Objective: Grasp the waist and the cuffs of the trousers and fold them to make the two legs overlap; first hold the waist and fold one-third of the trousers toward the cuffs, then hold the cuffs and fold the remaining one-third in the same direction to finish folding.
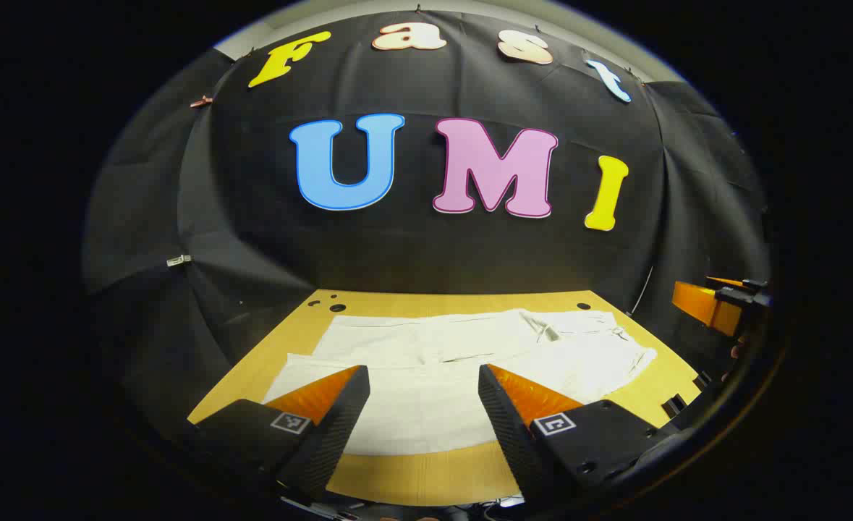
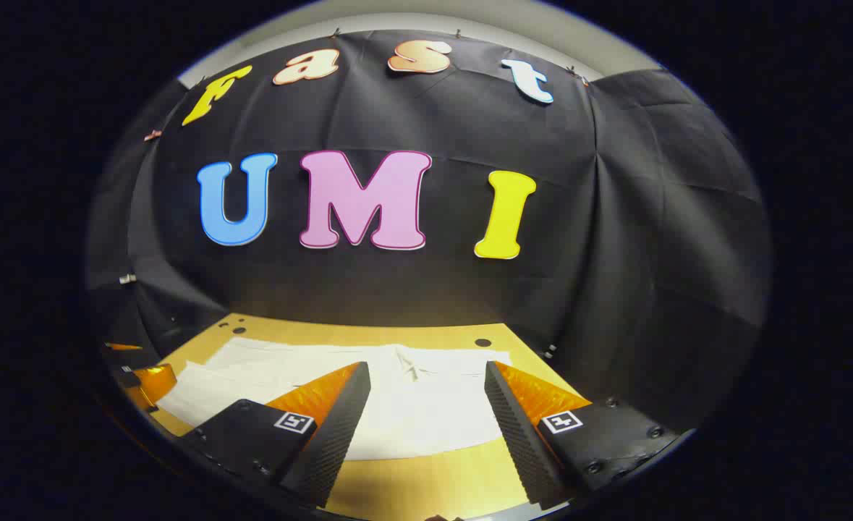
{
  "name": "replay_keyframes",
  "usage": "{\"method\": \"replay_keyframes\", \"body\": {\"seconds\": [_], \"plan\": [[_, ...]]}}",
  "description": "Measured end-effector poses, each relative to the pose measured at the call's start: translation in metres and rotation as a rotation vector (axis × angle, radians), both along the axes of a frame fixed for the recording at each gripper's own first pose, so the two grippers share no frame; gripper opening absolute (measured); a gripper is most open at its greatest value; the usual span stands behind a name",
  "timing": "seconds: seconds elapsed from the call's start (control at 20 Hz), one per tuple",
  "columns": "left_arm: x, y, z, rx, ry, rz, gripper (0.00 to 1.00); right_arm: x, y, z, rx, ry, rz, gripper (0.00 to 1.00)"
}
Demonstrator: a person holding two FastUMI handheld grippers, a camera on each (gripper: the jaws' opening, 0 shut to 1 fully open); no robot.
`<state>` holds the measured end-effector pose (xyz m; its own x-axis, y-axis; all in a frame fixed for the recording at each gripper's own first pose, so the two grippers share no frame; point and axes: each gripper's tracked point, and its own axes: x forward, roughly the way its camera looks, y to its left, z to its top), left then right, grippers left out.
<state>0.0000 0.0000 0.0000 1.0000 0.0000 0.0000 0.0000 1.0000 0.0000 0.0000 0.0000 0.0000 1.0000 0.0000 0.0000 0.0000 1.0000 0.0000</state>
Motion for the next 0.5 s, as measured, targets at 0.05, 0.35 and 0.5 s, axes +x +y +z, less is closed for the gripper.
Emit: {"method": "replay_keyframes", "body": {"seconds": [0.05,0.35,0.5], "plan": [[0.000,0.001,0.000,-0.004,0.005,-0.001,0.96,-0.001,0.004,0.000,-0.001,0.001,0.011,0.98],[0.010,0.017,-0.011,-0.038,0.040,0.045,0.96,0.008,0.016,-0.001,-0.008,0.008,0.056,0.98],[0.013,0.018,-0.012,-0.047,0.041,0.057,0.96,0.015,0.016,0.002,-0.021,0.003,0.062,0.98]]}}
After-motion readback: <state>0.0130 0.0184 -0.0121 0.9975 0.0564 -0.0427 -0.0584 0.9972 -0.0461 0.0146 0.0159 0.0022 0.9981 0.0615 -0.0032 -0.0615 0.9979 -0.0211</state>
